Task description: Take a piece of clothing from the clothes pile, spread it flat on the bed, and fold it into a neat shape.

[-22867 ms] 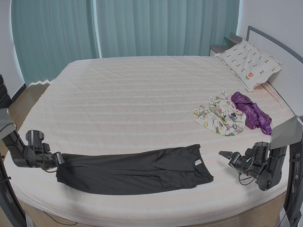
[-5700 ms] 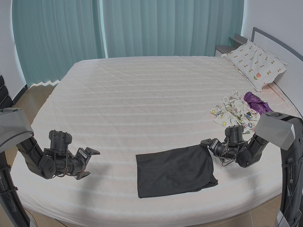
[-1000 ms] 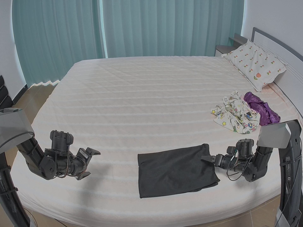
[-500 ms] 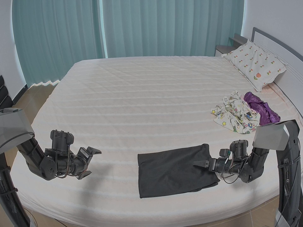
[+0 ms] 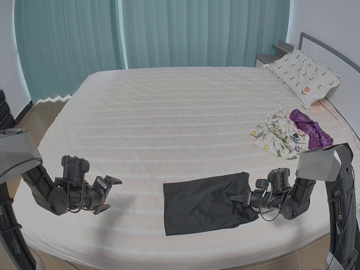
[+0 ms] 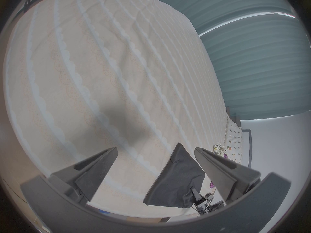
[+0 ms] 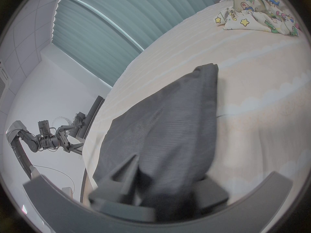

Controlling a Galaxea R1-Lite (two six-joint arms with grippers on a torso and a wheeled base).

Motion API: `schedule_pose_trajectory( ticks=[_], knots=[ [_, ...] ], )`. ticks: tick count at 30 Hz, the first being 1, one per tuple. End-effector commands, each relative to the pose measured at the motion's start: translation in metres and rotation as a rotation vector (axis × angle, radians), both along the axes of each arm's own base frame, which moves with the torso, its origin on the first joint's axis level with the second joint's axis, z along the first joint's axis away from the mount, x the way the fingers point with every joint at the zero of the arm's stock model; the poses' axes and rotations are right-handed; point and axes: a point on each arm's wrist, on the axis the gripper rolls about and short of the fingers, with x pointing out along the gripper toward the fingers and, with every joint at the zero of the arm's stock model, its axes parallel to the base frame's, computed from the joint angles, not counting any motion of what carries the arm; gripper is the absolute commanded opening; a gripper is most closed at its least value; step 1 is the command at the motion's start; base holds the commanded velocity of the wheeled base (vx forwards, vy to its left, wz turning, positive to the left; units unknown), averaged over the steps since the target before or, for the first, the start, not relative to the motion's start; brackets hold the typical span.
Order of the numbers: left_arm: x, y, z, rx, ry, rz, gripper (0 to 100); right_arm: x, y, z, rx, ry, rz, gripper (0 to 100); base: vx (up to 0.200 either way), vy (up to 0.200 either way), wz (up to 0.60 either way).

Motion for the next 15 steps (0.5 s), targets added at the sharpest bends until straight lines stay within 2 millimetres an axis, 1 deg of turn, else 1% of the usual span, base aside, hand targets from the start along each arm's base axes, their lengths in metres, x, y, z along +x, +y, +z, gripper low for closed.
schedule_pose_trajectory(
  ticks=[1, 7, 10, 14, 15],
  knots=[
    [0.001, 0.0, -0.001, 0.001, 0.002, 0.0, 100, -0.002, -0.001, 0.0, -0.001, 0.004, -0.002, 0, 0.0, 0.0, 0.0],
    [0.001, 0.0, -0.001, 0.002, 0.001, -0.001, 100, -0.002, -0.006, 0.001, 0.011, 0.01, -0.02, 0, 0.0, 0.0, 0.0],
    [0.0, -0.001, -0.002, 0.002, 0.004, -0.005, 100, -0.007, -0.011, 0.008, 0.027, -0.009, -0.032, 0, 0.0, 0.0, 0.0],
    [0.0, -0.001, -0.001, 0.002, 0.003, -0.005, 100, -0.008, -0.017, 0.014, 0.078, -0.007, -0.081, 0, 0.0, 0.0, 0.0],
    [0.0, -0.001, -0.001, 0.001, 0.003, -0.006, 100, -0.009, -0.023, 0.016, 0.098, -0.012, -0.106, 0, 0.0, 0.0, 0.0]
  ],
)
